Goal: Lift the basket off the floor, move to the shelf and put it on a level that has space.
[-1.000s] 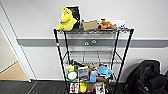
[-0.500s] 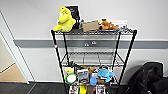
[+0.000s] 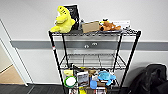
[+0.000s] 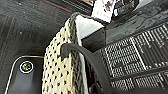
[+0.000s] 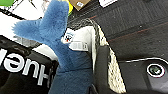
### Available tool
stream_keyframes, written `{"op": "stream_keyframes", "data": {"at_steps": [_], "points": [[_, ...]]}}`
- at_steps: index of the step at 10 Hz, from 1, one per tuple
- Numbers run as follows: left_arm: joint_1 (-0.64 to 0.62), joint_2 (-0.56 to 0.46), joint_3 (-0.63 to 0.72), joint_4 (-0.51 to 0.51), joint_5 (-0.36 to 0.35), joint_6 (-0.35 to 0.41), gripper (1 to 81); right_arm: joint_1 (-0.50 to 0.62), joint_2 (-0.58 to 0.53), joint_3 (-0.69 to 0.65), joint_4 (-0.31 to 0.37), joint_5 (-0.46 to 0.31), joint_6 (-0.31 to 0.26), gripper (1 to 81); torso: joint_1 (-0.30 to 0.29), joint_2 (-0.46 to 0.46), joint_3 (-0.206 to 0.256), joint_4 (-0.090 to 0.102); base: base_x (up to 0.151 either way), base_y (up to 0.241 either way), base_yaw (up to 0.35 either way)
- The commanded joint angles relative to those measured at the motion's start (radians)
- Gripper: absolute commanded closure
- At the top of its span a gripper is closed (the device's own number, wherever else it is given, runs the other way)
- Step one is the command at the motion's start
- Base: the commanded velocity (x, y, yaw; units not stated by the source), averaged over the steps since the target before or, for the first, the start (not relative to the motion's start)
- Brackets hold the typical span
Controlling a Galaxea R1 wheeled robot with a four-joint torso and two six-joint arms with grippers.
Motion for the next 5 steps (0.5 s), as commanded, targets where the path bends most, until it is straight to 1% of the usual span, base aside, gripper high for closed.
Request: {"op": "stream_keyframes", "data": {"at_steps": [1,5], "points": [[-0.092,-0.008,0.025,0.002,0.01,-0.002,81.1,0.091,-0.004,0.021,-0.013,-0.007,0.006,81.1,0.0,0.0,0.0,0.0,0.113,0.0,0.0],[-0.094,-0.008,0.027,0.001,0.012,-0.002,81.1,0.091,-0.004,0.02,-0.013,-0.006,0.006,81.1,0.0,0.0,0.0,0.0,0.113,0.0,0.0]]}}
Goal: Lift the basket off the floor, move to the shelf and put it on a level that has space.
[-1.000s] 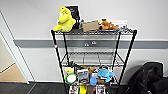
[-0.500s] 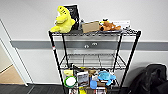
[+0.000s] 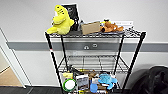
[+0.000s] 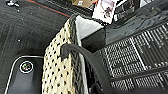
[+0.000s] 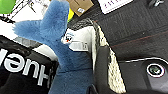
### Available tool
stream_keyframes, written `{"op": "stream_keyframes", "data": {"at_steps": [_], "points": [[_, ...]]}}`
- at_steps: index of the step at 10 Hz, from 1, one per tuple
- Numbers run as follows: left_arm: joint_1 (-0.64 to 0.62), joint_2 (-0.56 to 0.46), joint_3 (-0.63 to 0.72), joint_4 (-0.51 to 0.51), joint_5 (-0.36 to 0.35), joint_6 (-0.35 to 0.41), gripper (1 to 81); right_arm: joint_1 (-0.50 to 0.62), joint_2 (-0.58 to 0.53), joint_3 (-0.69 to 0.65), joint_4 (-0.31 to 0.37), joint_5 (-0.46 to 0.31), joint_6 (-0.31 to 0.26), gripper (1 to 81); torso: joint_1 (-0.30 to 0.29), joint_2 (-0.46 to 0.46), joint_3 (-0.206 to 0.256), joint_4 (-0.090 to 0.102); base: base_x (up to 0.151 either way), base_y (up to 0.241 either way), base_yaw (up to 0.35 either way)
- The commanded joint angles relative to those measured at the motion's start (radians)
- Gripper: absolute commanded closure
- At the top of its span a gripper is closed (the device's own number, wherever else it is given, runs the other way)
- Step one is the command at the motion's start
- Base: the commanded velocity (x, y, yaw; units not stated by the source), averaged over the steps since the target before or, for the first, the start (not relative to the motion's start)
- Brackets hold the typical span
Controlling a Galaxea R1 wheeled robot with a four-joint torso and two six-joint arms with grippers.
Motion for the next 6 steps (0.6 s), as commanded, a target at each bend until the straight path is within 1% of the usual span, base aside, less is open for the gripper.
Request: {"op": "stream_keyframes", "data": {"at_steps": [1,4,6], "points": [[-0.093,-0.008,0.025,0.001,0.012,-0.002,81.1,0.091,-0.004,0.02,-0.013,-0.006,0.006,81.1,0.0,0.0,0.0,0.0,0.112,0.0,0.0],[-0.093,-0.008,0.025,0.001,0.012,-0.002,81.1,0.091,-0.002,0.021,-0.013,-0.006,0.006,81.1,0.0,0.0,0.0,0.0,0.109,0.0,0.0],[-0.092,-0.008,0.025,0.001,0.012,-0.002,81.1,0.091,-0.004,0.021,-0.013,-0.007,0.006,81.1,0.0,0.0,0.0,0.0,0.089,0.0,0.0]]}}
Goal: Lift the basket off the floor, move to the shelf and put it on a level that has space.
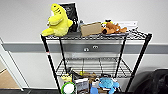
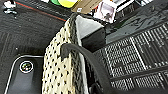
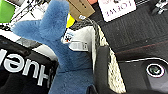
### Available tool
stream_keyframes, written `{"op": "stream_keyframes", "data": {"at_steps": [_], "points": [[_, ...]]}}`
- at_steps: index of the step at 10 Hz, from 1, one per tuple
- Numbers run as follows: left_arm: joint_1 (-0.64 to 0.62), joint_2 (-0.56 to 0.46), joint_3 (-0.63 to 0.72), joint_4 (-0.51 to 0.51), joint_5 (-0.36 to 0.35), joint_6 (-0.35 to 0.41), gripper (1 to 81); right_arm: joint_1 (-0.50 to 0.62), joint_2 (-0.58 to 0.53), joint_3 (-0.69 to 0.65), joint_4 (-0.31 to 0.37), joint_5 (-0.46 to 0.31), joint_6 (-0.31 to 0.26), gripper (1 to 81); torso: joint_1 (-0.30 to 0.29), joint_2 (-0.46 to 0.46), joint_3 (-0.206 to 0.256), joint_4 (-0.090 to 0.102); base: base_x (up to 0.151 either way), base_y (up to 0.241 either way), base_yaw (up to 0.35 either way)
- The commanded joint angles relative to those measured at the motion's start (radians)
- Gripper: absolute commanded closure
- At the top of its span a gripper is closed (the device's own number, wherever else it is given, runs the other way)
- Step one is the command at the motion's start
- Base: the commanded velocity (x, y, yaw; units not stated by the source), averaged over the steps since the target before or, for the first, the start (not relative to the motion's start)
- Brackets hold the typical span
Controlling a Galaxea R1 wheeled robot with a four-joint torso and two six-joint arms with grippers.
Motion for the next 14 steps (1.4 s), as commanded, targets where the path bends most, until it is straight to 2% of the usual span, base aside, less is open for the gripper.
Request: {"op": "stream_keyframes", "data": {"at_steps": [1,5,9,10,12,14], "points": [[-0.093,-0.008,0.025,-0.001,0.01,-0.002,81.1,0.092,-0.002,0.02,-0.013,-0.006,0.006,81.1,0.0,0.0,0.0,0.0,0.084,0.0,0.0],[-0.093,-0.01,0.026,-0.001,0.009,-0.002,81.1,0.092,-0.004,0.02,-0.013,-0.006,0.008,81.1,0.0,0.0,0.0,0.0,0.078,0.0,0.0],[-0.094,-0.014,0.04,0.002,0.01,-0.002,81.1,0.098,-0.011,0.036,-0.013,-0.006,0.006,81.1,0.0,0.0,0.0,0.0,0.0,0.0,0.0],[-0.099,-0.033,0.074,0.004,0.009,-0.002,81.1,0.106,-0.039,0.097,-0.015,-0.006,0.006,81.1,0.0,0.0,0.0,0.0,0.0,0.0,0.0],[-0.128,-0.112,0.215,0.005,0.002,-0.002,81.1,0.141,-0.146,0.306,-0.024,0.001,0.006,81.1,0.0,0.0,0.0,0.0,0.0,0.0,0.0],[-0.158,-0.184,0.33,0.005,-0.002,-0.004,81.1,0.169,-0.224,0.438,-0.022,0.006,0.009,81.1,0.0,0.0,0.0,0.0,0.0,0.0,0.0]]}}
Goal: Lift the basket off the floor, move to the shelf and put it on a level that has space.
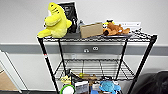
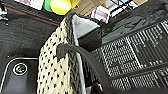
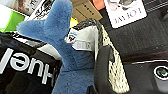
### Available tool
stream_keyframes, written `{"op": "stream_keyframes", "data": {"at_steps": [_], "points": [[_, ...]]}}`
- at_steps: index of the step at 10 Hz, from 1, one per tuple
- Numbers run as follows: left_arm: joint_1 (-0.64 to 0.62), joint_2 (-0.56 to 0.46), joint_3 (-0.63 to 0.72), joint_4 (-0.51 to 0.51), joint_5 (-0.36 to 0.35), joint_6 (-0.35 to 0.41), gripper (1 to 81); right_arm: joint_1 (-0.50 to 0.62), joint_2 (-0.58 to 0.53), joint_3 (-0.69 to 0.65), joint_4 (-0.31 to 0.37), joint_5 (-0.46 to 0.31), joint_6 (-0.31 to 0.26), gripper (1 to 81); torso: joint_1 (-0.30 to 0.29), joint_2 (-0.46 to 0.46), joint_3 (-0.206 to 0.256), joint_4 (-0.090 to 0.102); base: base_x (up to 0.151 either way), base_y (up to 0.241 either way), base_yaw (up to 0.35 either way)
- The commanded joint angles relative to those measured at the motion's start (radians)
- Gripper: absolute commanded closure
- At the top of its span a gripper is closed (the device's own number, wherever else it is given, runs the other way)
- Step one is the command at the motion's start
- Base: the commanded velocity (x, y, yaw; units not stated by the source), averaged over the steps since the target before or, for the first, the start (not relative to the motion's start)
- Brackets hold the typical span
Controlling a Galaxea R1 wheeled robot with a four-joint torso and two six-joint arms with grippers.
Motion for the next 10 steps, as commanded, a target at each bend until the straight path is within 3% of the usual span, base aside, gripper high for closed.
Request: {"op": "stream_keyframes", "data": {"at_steps": [1,6,10], "points": [[-0.151,-0.137,0.236,0.007,-0.002,-0.005,81.1,0.162,-0.164,0.329,-0.018,0.01,0.01,81.1,0.0,0.0,0.0,0.0,0.0,0.0,0.0],[-0.211,-0.278,0.456,0.005,-0.054,-0.013,81.1,0.23,-0.286,0.541,-0.018,0.01,0.017,81.1,0.0,0.0,0.0,0.0,0.0,0.0,0.0],[-0.26,-0.388,0.659,0.007,-0.065,-0.013,81.1,0.293,-0.42,0.791,-0.018,0.003,0.017,81.1,0.0,0.0,0.0,0.0,0.0,0.0,0.0]]}}
